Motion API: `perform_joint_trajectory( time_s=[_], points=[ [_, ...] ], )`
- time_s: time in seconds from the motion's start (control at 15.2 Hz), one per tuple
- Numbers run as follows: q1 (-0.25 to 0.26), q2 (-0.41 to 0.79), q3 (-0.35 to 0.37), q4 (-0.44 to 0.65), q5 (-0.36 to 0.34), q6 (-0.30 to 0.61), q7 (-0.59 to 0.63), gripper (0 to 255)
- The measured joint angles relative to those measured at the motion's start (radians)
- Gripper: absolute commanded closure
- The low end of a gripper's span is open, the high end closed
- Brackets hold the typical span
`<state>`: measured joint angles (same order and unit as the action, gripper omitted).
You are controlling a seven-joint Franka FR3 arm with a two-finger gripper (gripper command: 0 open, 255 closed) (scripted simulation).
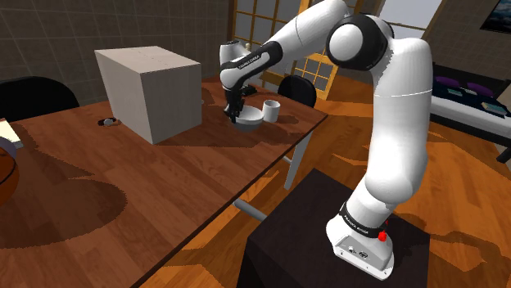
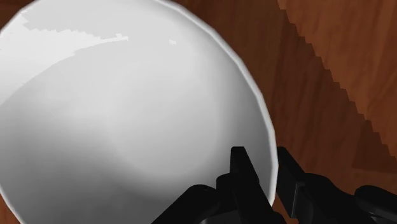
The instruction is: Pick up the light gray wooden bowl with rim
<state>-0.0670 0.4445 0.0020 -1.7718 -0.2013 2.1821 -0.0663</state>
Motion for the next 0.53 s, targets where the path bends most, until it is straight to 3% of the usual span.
perform_joint_trajectory(
  time_s=[0.53],
  points=[
    [-0.001, -0.048, 0.003, 0.036, 0.009, -0.082, -0.017, 255]
  ],
)
